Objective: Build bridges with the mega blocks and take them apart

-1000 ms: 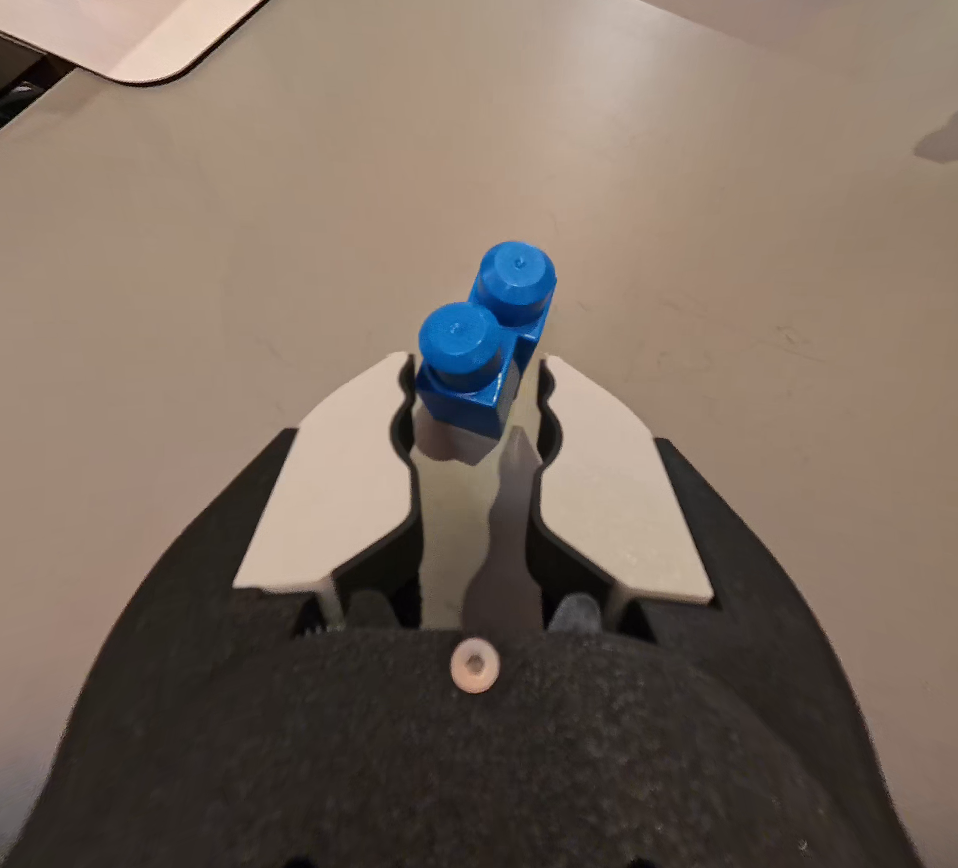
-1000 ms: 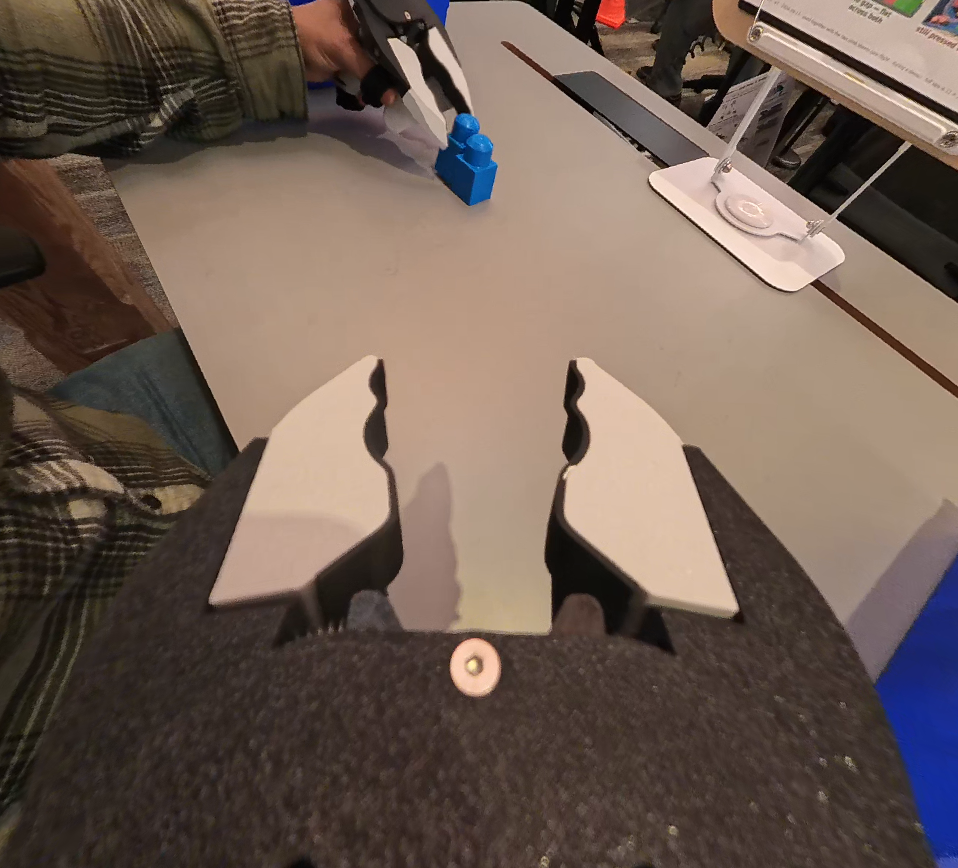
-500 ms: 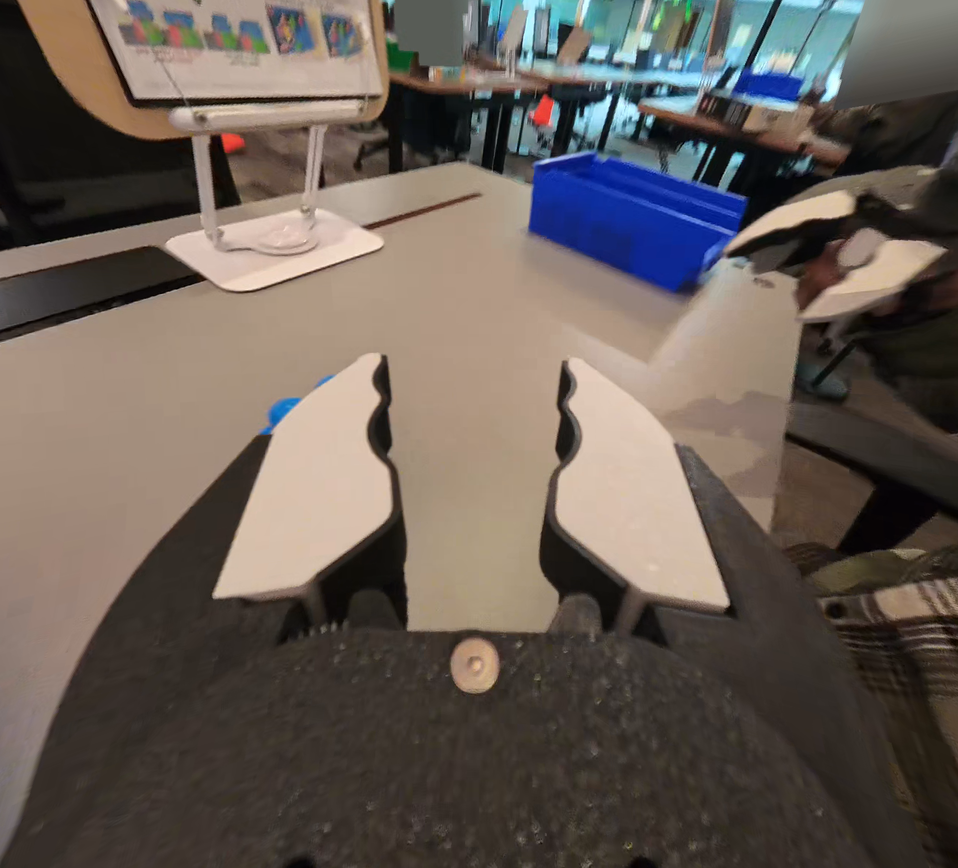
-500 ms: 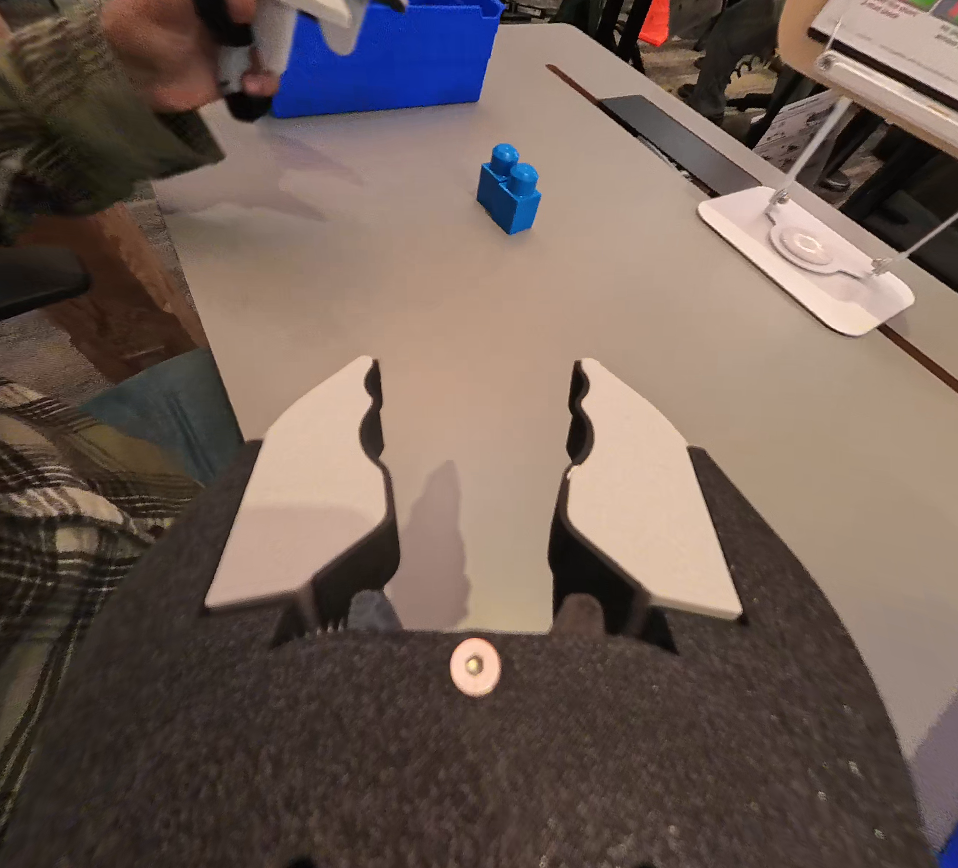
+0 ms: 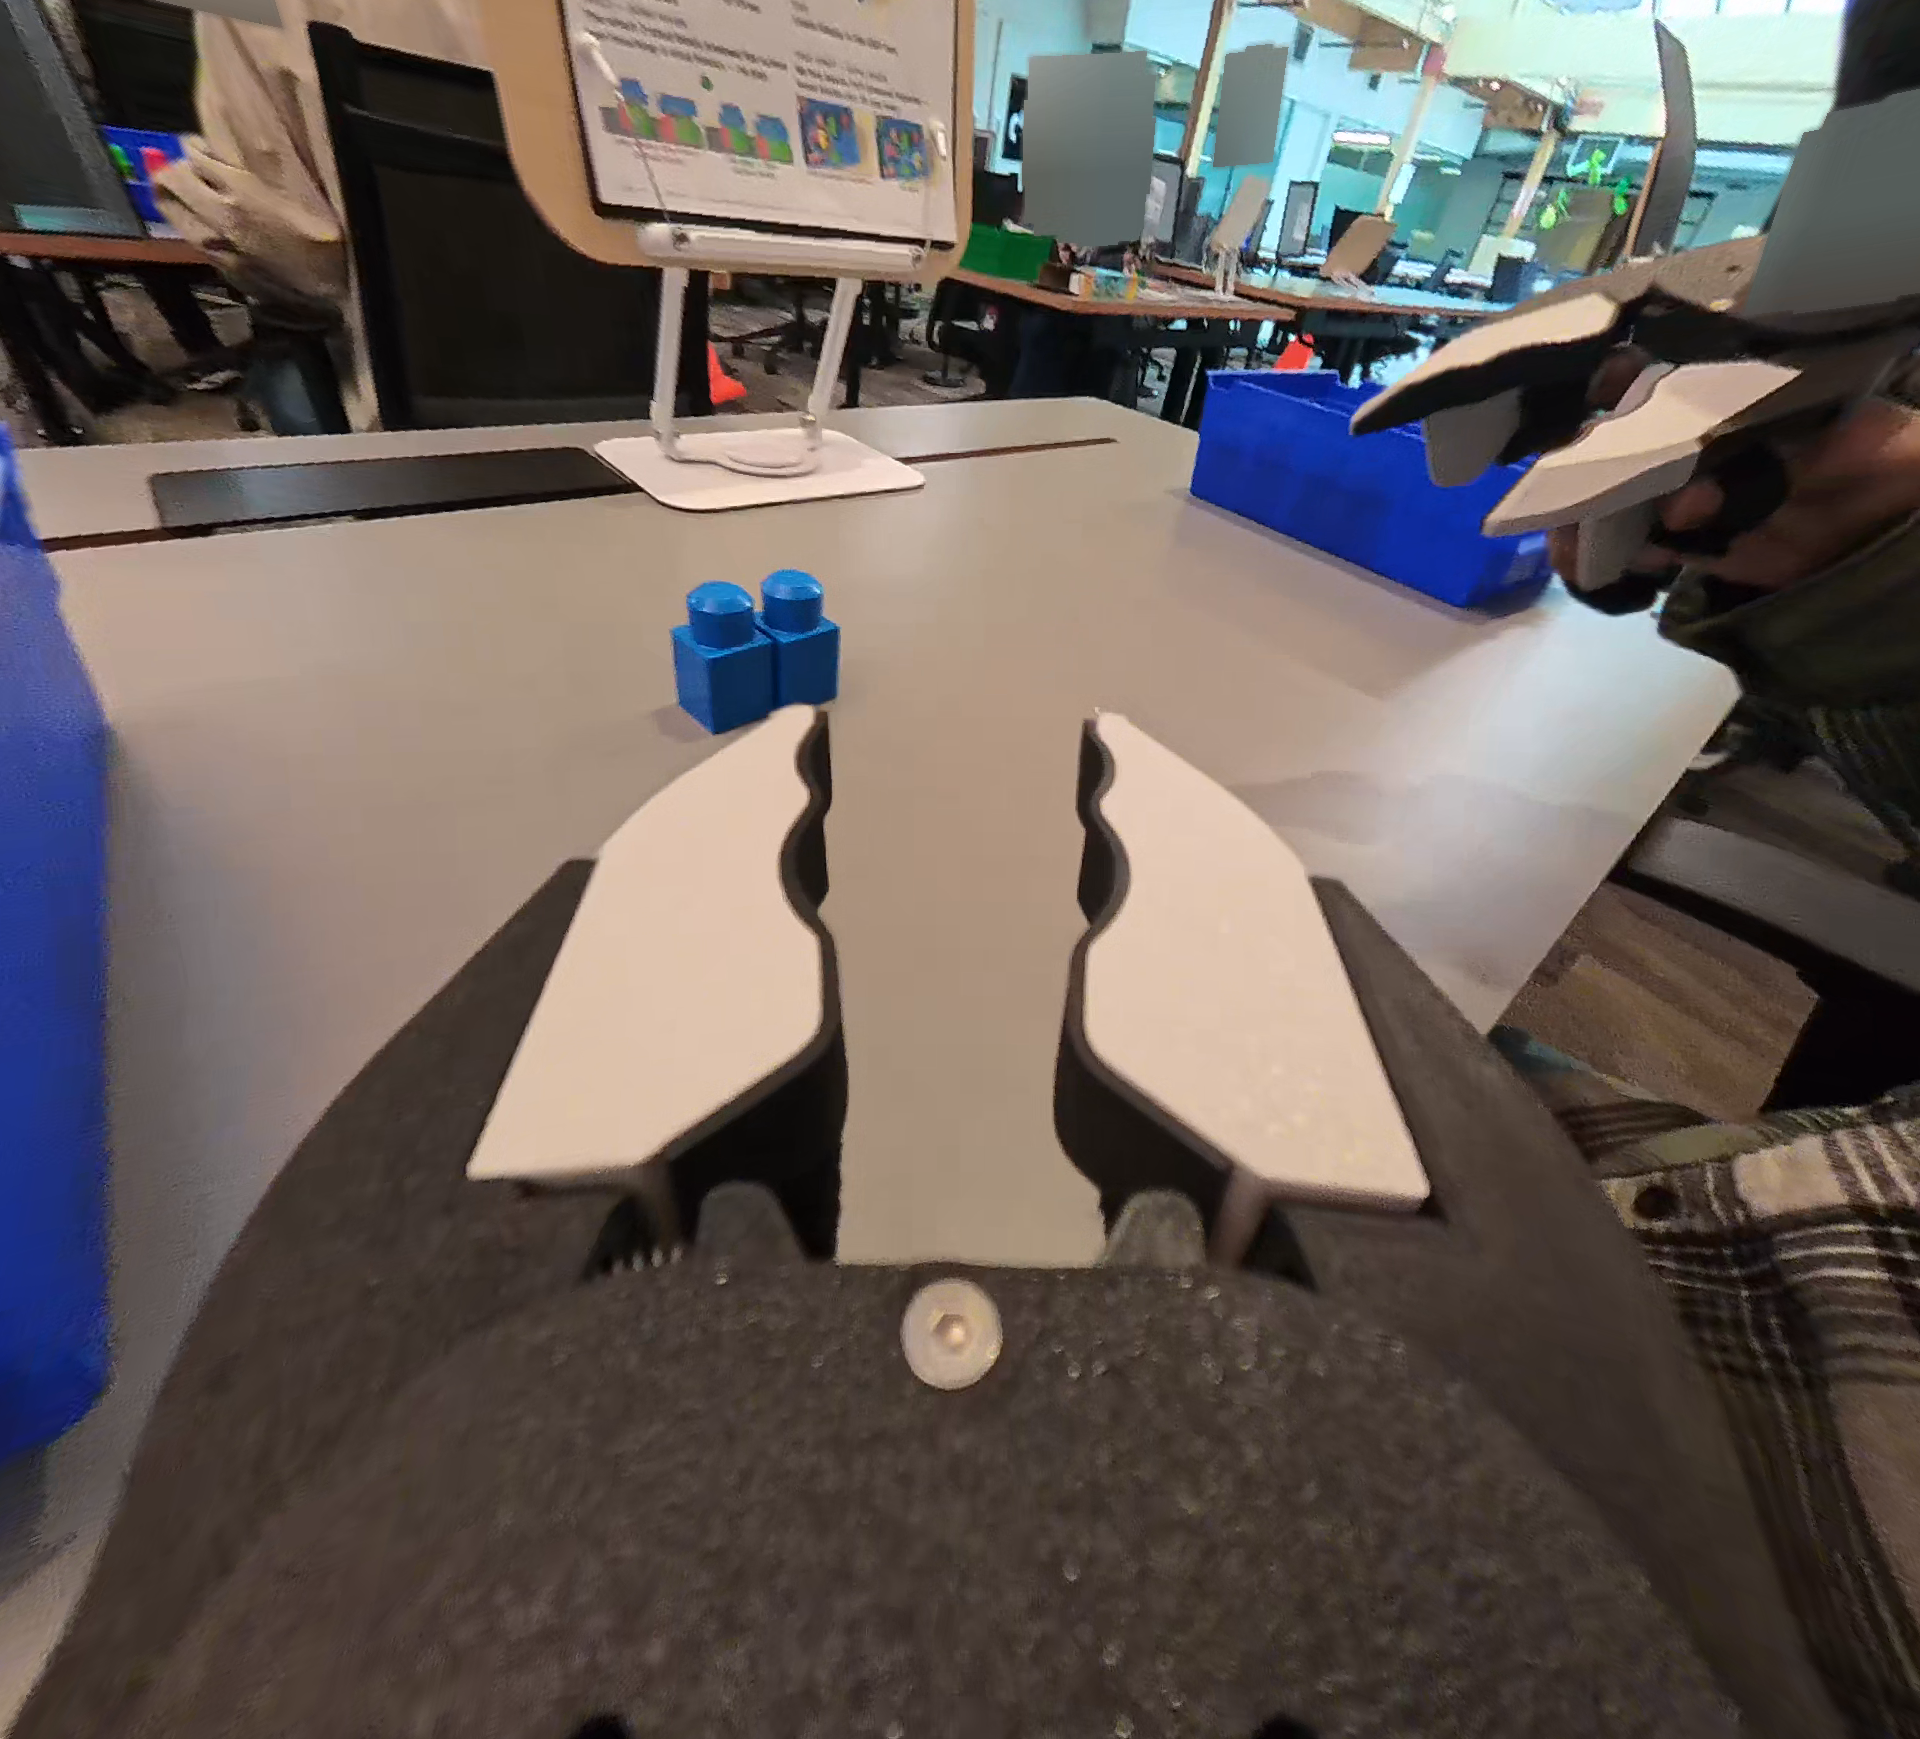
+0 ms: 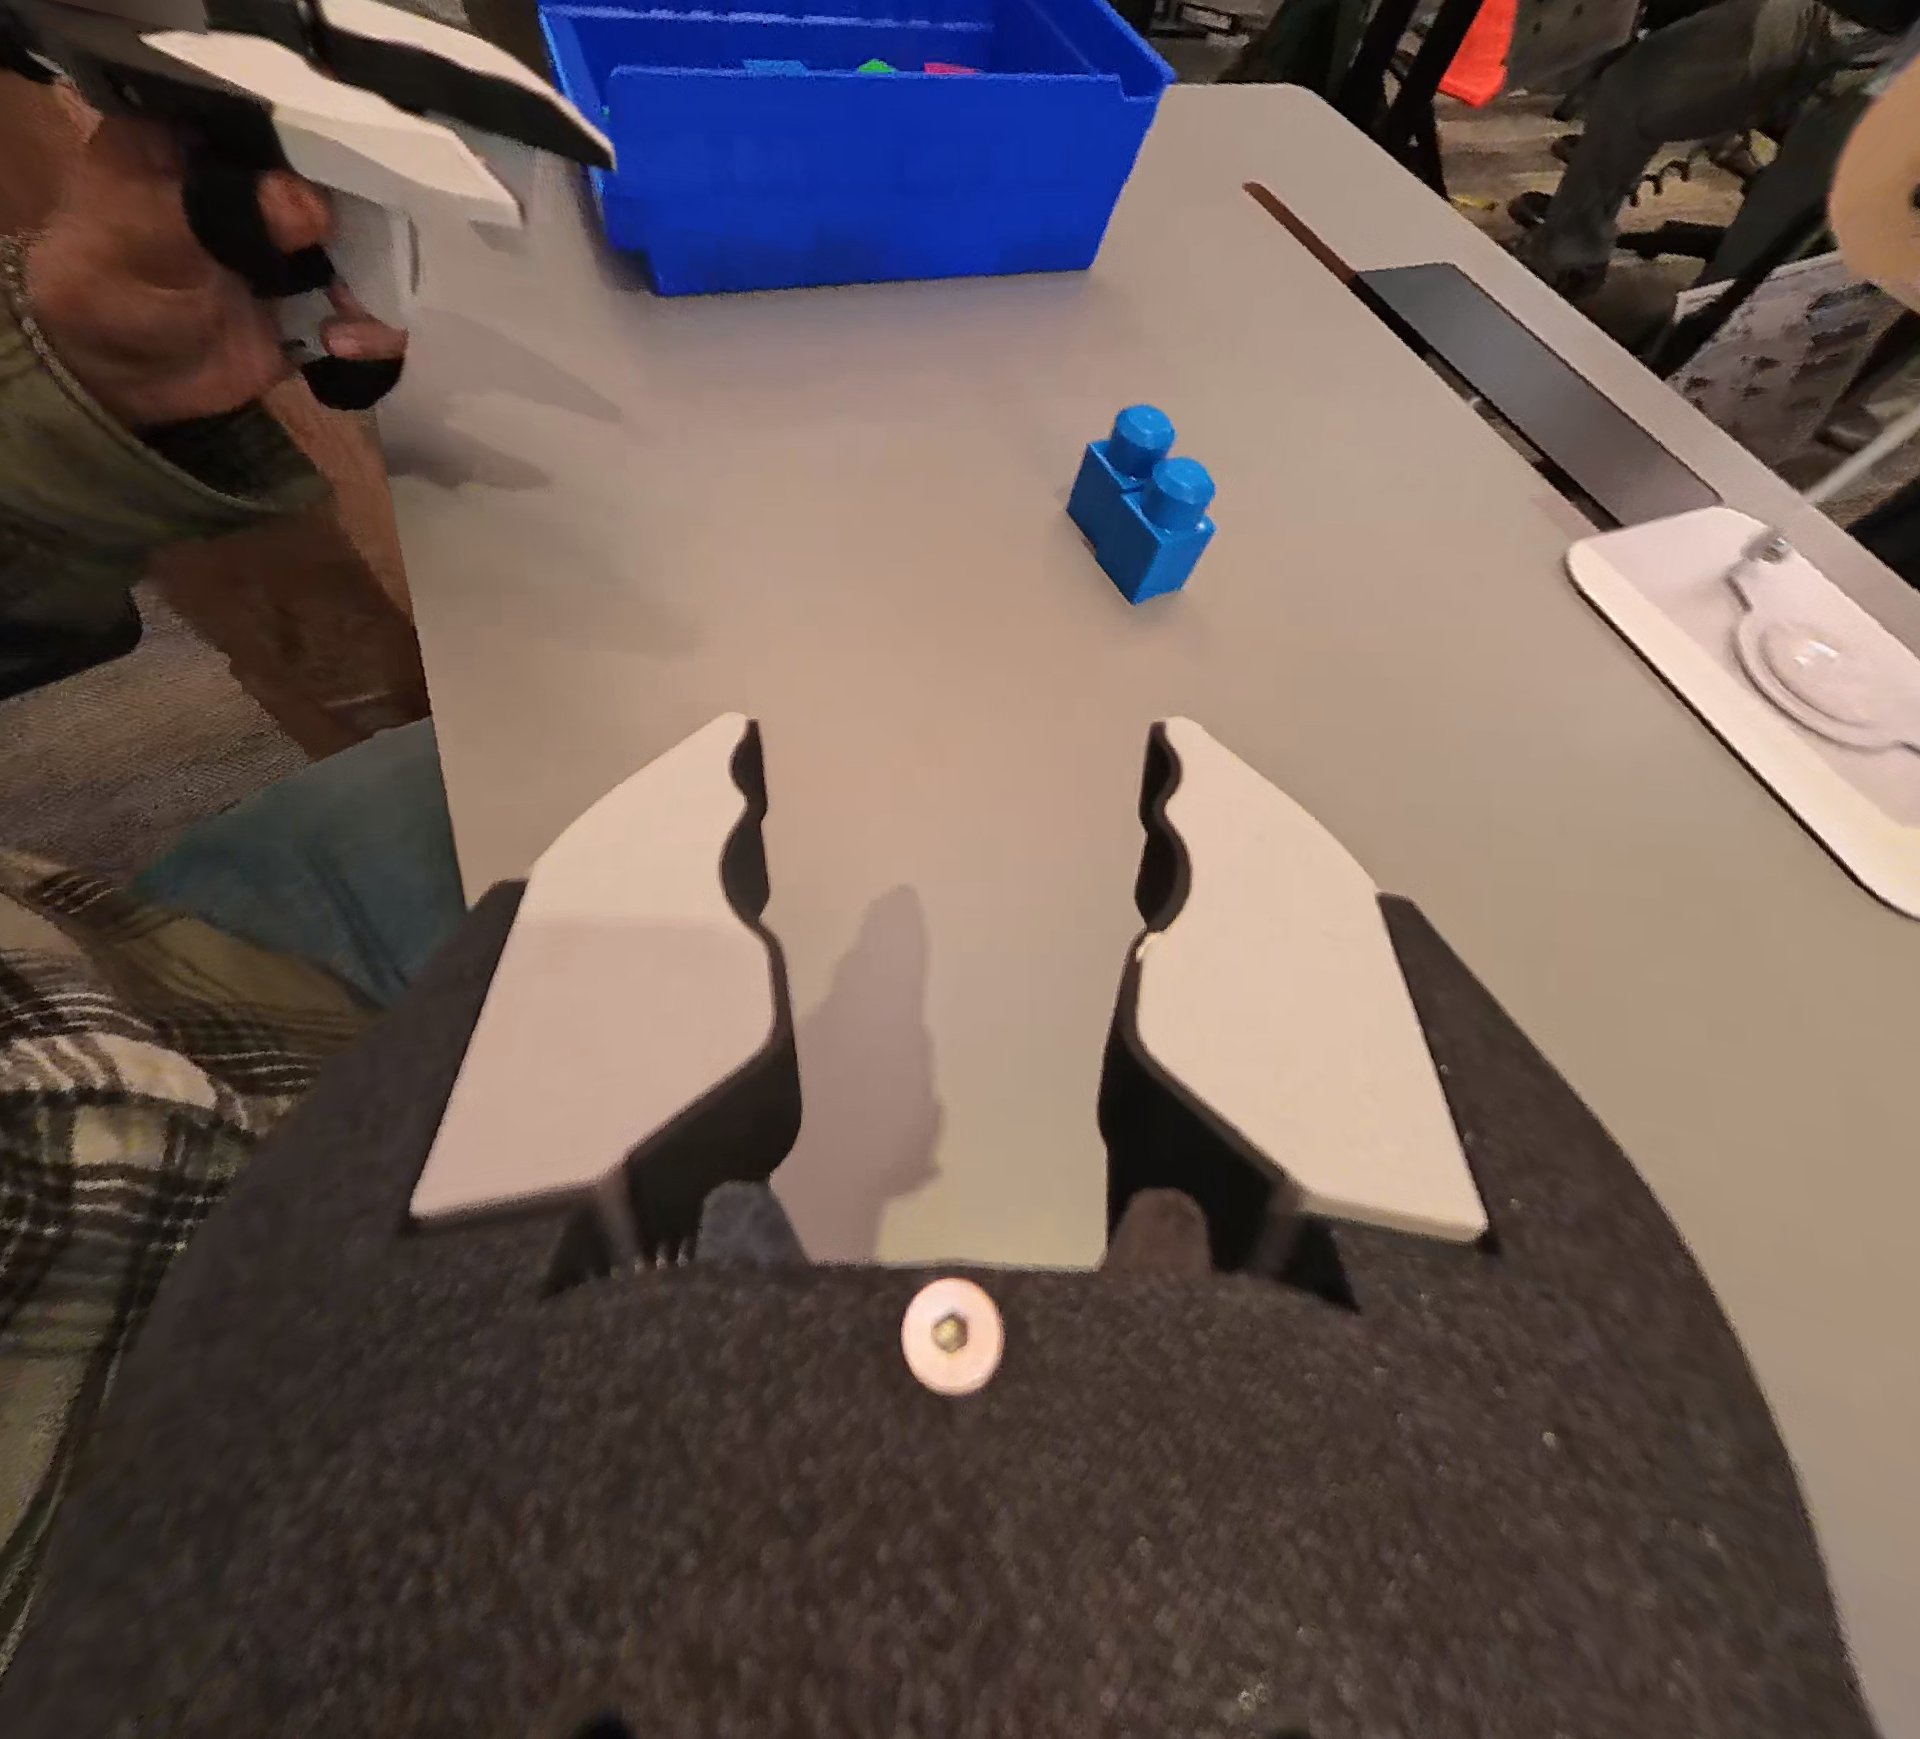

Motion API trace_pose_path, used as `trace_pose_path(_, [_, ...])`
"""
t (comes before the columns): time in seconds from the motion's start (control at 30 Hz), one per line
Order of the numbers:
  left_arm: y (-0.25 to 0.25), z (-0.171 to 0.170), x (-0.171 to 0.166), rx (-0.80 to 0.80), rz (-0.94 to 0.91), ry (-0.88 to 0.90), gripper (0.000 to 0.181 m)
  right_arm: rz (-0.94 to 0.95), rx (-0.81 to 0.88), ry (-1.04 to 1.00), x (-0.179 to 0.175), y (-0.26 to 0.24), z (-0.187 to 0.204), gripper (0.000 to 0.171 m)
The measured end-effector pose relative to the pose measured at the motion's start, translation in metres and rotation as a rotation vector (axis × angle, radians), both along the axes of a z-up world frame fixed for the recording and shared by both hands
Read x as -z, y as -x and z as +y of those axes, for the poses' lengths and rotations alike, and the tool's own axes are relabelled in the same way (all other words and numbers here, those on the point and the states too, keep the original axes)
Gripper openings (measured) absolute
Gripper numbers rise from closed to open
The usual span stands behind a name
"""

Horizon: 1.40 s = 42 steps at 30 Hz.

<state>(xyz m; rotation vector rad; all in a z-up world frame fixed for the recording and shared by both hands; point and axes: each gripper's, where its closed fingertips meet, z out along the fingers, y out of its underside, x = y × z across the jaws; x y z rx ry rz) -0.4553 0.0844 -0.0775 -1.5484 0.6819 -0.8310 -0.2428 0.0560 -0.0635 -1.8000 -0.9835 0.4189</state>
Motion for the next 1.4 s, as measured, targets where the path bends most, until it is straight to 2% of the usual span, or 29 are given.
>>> trace_pose_path(0.23, [0.041, -0.001, -0.008, -0.068, -0.033, 0.005, 0.043, 0.004, -0.060, 0.000, -0.002, 0.035, 0.021, 0.069])
trace_pose_path(0.4, [0.052, -0.005, -0.009, -0.073, -0.047, 0.015, 0.040, 0.032, -0.086, 0.002, 0.000, 0.054, 0.021, 0.069])
trace_pose_path(0.53, [0.055, -0.009, -0.014, -0.080, -0.018, -0.014, 0.038, -0.003, -0.093, 0.006, 0.006, 0.057, 0.020, 0.070])
trace_pose_path(0.67, [0.053, -0.011, -0.015, -0.045, -0.046, 0.028, 0.039, 0.073, -0.087, -0.020, -0.013, 0.059, 0.012, 0.068])
trace_pose_path(0.8, [0.054, -0.010, -0.010, -0.058, -0.010, 0.031, 0.038, 0.067, -0.064, -0.013, -0.011, 0.057, 0.012, 0.071])
trace_pose_path(0.9, [0.049, -0.016, -0.013, -0.011, -0.026, 0.043, 0.038, 0.106, -0.084, -0.041, -0.018, 0.061, 0.003, 0.069])
trace_pose_path(1.2, [0.048, -0.017, -0.007, -0.011, 0.026, 0.065, 0.036, 0.088, -0.057, -0.027, -0.012, 0.063, 0.004, 0.073])
trace_pose_path(1.3, [0.044, -0.021, -0.008, 0.021, 0.019, 0.056, 0.035, 0.097, -0.090, -0.047, -0.012, 0.068, -0.001, 0.069])
trace_pose_path(1.4, [0.041, -0.020, -0.003, 0.029, 0.037, 0.082, 0.036, 0.093, -0.071, -0.030, -0.012, 0.068, 0.000, 0.074])
